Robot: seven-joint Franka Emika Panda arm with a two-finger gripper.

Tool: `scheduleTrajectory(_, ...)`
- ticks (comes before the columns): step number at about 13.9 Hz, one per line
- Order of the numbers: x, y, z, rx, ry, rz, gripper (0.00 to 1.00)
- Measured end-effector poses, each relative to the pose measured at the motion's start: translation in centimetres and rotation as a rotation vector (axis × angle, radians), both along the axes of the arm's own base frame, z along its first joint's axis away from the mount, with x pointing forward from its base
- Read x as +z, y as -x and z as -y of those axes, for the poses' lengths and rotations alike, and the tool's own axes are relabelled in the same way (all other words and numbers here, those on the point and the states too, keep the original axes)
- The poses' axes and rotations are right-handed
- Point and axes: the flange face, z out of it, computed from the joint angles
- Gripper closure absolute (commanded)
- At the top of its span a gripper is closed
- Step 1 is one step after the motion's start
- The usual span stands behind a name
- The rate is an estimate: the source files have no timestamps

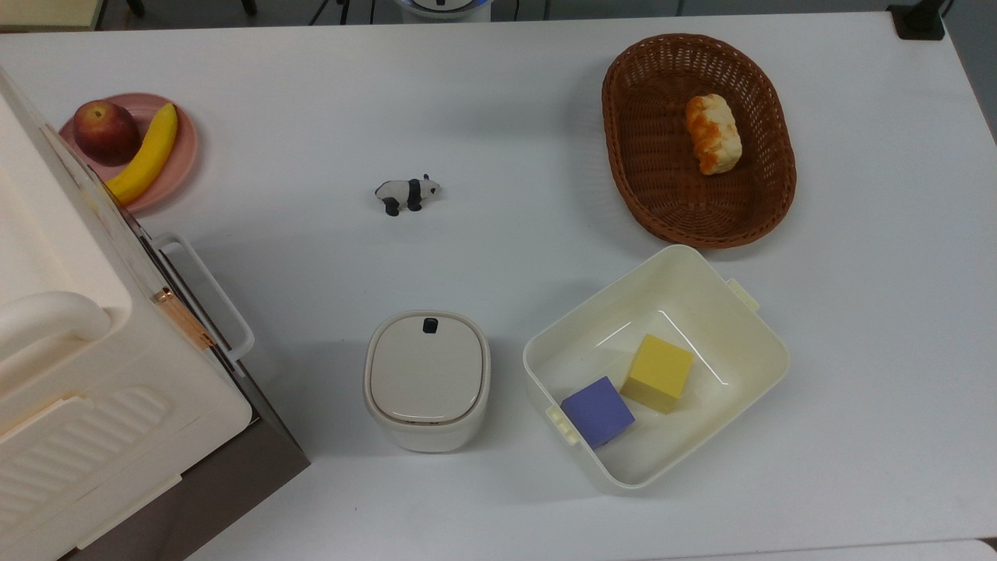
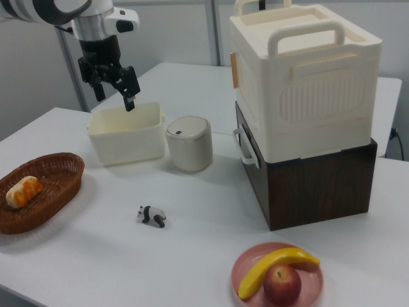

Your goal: Close the trash can

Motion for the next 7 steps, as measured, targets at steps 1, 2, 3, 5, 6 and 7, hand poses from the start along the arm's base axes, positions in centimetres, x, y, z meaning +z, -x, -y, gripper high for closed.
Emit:
scheduleTrajectory(1,-0.1,0.0,0.0,-0.002,-0.004,-0.002,0.0)
scheduleTrajectory(2,-0.3,-0.1,0.0,-0.001,-0.005,-0.008,0.0)
scheduleTrajectory(3,-0.8,-0.4,-0.4,0.007,-0.006,-0.017,0.0)
scheduleTrajectory(5,-2.2,-0.7,-2.0,0.035,-0.006,-0.046,0.0)
scheduleTrajectory(6,-3.0,-0.9,-2.7,0.042,-0.005,-0.057,0.0)
scheduleTrajectory(7,-3.3,-1.0,-2.7,0.04,-0.005,-0.06,0.0)
